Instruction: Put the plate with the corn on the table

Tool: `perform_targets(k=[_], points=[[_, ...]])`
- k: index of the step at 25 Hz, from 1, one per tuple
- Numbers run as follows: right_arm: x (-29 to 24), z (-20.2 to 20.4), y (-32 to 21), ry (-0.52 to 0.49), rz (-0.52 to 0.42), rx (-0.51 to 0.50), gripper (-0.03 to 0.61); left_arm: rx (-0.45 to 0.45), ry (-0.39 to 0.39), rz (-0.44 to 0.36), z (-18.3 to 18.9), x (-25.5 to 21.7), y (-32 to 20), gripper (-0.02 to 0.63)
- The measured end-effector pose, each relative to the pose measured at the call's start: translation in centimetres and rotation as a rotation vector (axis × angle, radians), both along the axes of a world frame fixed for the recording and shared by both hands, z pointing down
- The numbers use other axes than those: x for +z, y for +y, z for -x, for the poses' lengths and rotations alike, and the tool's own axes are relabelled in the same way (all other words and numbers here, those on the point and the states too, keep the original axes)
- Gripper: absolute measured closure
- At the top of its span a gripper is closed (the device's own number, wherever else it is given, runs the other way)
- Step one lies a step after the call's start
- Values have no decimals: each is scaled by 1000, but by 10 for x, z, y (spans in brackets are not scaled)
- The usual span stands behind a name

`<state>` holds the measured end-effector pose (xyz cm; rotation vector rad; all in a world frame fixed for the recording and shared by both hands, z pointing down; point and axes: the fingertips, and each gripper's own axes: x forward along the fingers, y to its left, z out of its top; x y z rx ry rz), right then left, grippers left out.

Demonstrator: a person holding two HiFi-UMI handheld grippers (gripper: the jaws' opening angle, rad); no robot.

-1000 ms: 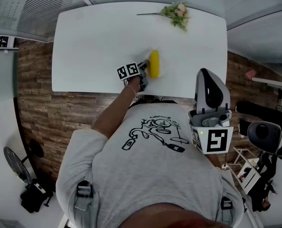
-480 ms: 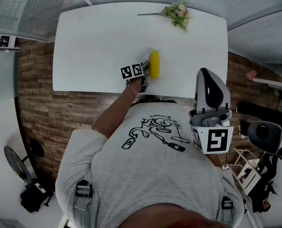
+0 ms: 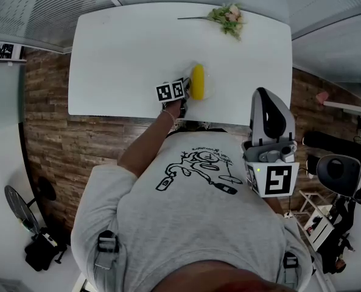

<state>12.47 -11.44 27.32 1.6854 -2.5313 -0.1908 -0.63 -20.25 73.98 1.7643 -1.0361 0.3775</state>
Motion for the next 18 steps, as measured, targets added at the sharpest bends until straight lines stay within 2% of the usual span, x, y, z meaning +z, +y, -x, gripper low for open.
perform_targets(k=[11, 18], points=[[4, 1, -1, -4, 5, -9, 572, -10, -21, -32, 8, -8, -3, 503], [5, 0, -1, -6, 12, -19, 572, -17, -37, -151, 15, -52, -9, 503]])
